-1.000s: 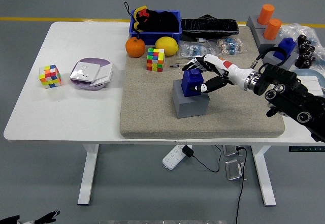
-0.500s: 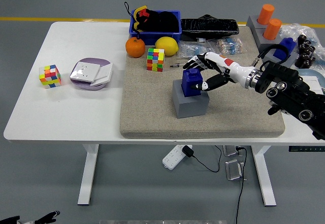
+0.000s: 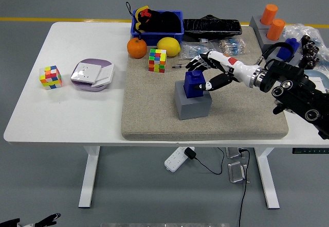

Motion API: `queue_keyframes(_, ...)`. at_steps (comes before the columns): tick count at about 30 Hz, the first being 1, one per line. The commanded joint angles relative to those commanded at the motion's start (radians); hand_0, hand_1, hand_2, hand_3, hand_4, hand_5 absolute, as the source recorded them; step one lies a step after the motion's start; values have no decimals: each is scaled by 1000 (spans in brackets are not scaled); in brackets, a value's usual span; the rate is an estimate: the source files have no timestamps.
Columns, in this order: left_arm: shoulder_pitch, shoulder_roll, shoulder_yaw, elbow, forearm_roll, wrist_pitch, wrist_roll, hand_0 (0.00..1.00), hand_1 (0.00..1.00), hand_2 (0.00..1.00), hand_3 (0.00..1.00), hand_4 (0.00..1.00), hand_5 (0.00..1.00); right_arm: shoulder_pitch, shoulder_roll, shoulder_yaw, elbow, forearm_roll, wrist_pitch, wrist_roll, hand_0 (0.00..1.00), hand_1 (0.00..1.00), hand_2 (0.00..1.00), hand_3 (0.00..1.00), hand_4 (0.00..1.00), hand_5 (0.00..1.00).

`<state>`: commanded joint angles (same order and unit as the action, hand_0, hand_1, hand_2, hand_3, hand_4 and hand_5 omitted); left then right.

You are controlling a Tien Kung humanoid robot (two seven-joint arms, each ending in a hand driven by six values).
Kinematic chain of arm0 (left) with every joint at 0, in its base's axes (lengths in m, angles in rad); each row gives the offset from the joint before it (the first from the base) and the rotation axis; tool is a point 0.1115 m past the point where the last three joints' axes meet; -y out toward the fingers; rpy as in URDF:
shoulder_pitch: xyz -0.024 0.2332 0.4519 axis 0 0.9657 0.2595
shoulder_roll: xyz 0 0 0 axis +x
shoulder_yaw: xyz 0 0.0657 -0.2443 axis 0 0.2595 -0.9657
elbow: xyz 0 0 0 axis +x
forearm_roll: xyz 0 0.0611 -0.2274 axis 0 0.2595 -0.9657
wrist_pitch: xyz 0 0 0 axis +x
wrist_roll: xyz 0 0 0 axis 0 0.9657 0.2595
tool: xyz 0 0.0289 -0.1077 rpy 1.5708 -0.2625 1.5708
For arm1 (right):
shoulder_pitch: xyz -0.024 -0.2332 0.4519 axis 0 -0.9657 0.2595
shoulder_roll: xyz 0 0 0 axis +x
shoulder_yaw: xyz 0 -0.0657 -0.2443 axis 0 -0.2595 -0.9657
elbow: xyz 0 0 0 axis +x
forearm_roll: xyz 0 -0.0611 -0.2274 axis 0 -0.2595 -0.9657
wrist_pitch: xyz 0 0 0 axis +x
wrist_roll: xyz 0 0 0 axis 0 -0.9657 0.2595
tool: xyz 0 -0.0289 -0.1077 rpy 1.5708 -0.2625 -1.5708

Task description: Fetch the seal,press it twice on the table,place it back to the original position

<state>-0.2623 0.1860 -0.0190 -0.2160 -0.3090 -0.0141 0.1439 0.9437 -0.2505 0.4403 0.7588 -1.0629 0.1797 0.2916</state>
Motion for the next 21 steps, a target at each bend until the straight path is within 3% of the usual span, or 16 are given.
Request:
queue_keyframes(1,0,0,-1,0,0,0,0,816,807,777,817,711,430,0,-1,1,2,-2,8,-2,798,742,726,736,998,2)
queue_keyframes(6,3,0,-3,0,0,0,0,816,807,777,817,711,430,-3,-9,10,30,-14,51,-22,798,742,726,736,998,2)
queue_keyframes(7,3,0,-4,0,0,0,0,816,808,777,816,710,428,-4,-12,15,41,-21,62,-30,876,867,837,872,998,115)
queue_keyframes(12,2,0,-7,1,-2,0,-1,816,808,777,816,710,428,-7,-30,50,86,-72,106,-82,876,867,837,872,998,115)
queue_keyframes(13,2,0,-6,1,-3,0,-1,816,808,777,815,709,428,-7,-32,54,89,-78,109,-87,997,995,970,998,998,420)
queue_keyframes(21,0,0,-8,1,-3,2,-3,816,808,777,816,708,428,-17,-56,132,90,-104,97,-101,998,998,988,998,998,466)
